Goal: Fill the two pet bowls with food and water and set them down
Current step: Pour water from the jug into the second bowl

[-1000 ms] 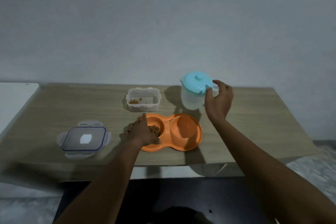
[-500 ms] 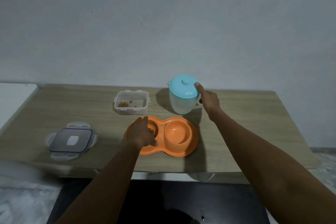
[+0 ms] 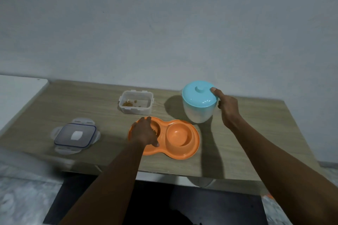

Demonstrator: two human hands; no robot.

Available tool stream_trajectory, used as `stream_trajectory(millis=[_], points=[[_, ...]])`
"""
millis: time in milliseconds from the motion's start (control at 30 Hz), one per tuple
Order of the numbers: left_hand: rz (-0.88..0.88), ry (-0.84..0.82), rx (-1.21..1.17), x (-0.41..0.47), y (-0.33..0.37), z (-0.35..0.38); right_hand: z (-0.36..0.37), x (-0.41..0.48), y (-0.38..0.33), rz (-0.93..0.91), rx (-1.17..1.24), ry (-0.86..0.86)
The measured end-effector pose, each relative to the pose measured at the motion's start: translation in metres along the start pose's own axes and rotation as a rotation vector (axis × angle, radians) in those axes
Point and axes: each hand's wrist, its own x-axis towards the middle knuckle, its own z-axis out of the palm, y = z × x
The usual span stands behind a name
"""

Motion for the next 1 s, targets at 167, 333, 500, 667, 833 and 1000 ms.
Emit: stream_trajectory(millis=[167,333,500,667,833,1000], points=[[-0.021,-0.023,-0.009,-0.001,0.002,-0.001,-0.024,-0.012,-0.012,-0.081,-0.133,-0.085],[-0.022,-0.019,-0.012,-0.002,0.001,-0.004,-0.037,-0.023,-0.013,-0.089,-0.25,-0.13],[0.003,-0.026,0.005,-0.001,-0.001,-0.005,-0.042,-0.038,-0.016,-0.071,-0.353,-0.1],[0.003,-0.019,0.026,-0.001,0.0,-0.006,-0.04,-0.051,-0.02,-0.112,-0.493,-0.077],[0.01,-0.023,0.043,-0.002,0.0,-0.005,-0.039,-0.056,-0.023,-0.112,-0.579,-0.076],[0.019,-0.017,0.059,-0.002,0.0,-0.006,-0.034,-0.062,-0.028,-0.143,-0.66,-0.075]])
